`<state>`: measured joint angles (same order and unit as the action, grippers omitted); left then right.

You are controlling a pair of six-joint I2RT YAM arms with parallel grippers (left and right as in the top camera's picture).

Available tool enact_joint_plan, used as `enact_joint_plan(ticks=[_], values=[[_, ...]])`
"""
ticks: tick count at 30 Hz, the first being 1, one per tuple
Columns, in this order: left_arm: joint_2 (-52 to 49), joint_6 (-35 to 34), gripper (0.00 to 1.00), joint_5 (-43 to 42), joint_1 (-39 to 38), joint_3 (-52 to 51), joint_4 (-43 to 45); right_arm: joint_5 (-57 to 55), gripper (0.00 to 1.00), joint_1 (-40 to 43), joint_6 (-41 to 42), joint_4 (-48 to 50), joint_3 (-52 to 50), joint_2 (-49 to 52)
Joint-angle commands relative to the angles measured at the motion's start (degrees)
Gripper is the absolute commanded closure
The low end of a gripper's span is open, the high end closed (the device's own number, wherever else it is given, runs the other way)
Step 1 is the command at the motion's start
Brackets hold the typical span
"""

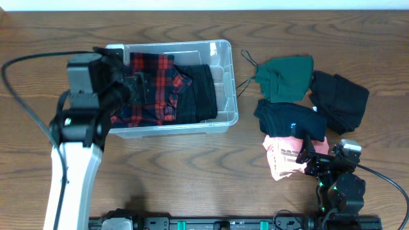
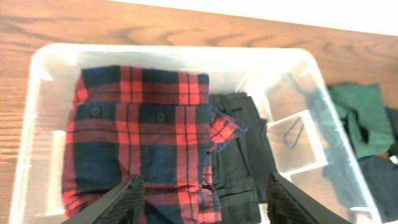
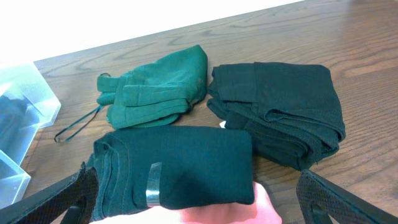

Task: Pack container
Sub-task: 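Lower the plaid shirt into the bin's left side and press it flat, then release the shirt and retract the left gripper to the left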

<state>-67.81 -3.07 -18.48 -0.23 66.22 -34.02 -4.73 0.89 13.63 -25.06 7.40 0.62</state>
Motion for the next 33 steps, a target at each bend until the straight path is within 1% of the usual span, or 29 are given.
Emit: enact_joint_plan(ticks=[1, 6, 9, 11, 16, 26, 33], values=[[3.5, -1.3, 0.36, 2.7, 1.4, 0.9, -1.6, -0.4, 0.01, 0.3, 0.7, -0.1, -0.1, -0.3], [6.7, -3.5, 0.35, 9.3, 4.4, 0.9, -5.3, -0.4, 0.01, 0.3, 0.7, -0.1, -0.1, -0.3], [7.4, -3.6, 0.35, 9.7, 7.0, 0.9, -6.6, -0.4, 0.01, 0.3, 0.7, -0.1, -0.1, -0.3], [7.3, -4.9, 0.35, 12.0, 8.7, 0.9, -7.7, -0.3, 0.01, 0.3, 0.7, -0.1, -0.1, -0.3], [6.9, -4.9, 0.34, 16.7, 12.8, 0.9, -9.9, -0.4, 0.01, 0.3, 0.7, -0.1, -0.1, -0.3], [6.8, -5.0, 0.33, 16.8, 20.6, 0.9, -11.9, -0.4, 0.01, 0.3, 0.7, -0.1, -0.1, -0.3], [6.7, -5.0, 0.32, 16.9, 23.4, 0.9, -12.6, -0.4, 0.01, 0.3, 0.7, -0.1, -0.1, -0.3]])
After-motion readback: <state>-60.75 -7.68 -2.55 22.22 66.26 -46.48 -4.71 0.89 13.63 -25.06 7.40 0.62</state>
